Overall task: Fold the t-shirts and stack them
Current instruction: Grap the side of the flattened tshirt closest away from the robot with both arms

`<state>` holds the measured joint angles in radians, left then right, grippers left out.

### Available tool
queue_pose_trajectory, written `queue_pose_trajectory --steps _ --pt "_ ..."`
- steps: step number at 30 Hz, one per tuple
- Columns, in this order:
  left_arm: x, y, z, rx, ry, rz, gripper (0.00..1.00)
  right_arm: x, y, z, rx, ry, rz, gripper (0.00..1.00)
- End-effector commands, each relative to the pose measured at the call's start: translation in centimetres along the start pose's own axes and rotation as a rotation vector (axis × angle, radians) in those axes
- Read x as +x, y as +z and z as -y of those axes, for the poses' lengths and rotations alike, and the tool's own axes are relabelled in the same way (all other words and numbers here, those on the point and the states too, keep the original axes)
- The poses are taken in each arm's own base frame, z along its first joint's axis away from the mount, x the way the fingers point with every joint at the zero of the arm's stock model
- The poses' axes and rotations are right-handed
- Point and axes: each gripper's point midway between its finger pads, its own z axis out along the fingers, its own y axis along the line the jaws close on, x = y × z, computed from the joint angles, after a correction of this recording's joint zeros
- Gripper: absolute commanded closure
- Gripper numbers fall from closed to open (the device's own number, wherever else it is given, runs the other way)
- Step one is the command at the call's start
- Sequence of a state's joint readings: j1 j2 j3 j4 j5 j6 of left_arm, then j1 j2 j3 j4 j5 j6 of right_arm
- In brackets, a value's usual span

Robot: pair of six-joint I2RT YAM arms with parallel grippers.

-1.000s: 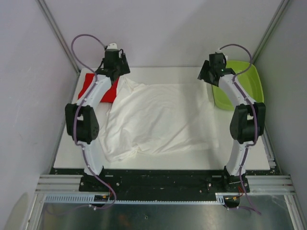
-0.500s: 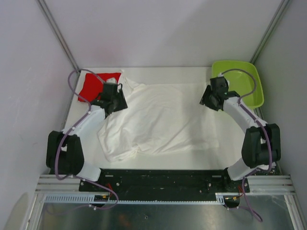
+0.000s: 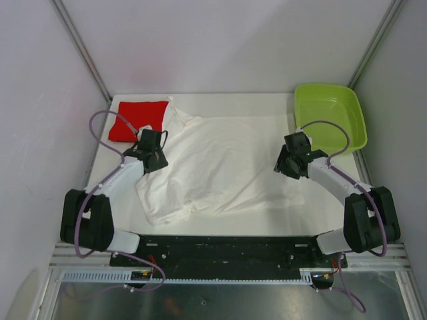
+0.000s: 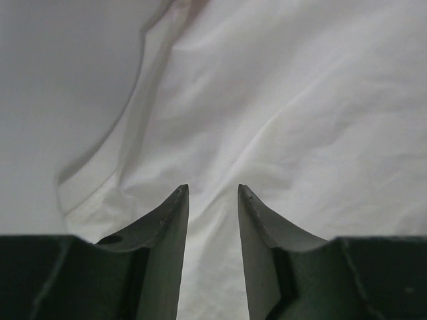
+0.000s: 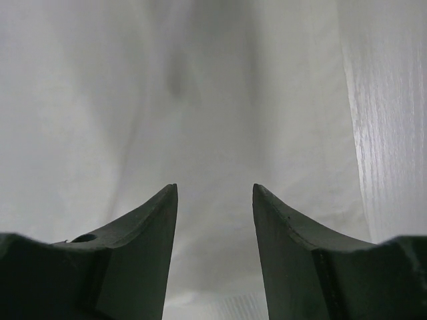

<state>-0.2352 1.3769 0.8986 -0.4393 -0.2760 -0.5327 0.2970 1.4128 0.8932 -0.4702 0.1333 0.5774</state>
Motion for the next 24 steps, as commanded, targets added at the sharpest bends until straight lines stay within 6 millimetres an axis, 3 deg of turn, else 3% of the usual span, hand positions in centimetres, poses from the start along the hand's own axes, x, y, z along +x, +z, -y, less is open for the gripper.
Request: queue_pose_trajectory --steps 1,7,12,17,19,24 --pt "2.2 2.0 -1.5 -0.080 -0.036 -0.076 0.61 -0.9 0.0 0.3 -0.020 0.047 0.051 0.47" --pt "2.8 4.6 -1.9 -0.152 -0.050 -0.121 0.57 -0.4 1.6 0.9 -0.016 0.057 0.028 0.44" --pt "2.2 6.7 -1.7 -0.203 -0.023 -0.130 0.77 0.2 3.8 1.3 -0.005 0.069 -0.012 0.43" --pt "-1.1 7.8 -0.7 -0.217 0.019 -0.071 0.97 0.4 5.7 1.6 0.011 0.076 -0.028 0.44" --pt "-2.5 8.2 -0.2 -0.217 0.035 -0.048 0.99 0.3 6.5 1.5 0.018 0.075 -0.035 0.47" --pt "-5.6 9.3 1.0 -0.216 0.083 -0.001 1.00 -0.2 9.1 1.2 0.049 0.066 -0.060 0.66"
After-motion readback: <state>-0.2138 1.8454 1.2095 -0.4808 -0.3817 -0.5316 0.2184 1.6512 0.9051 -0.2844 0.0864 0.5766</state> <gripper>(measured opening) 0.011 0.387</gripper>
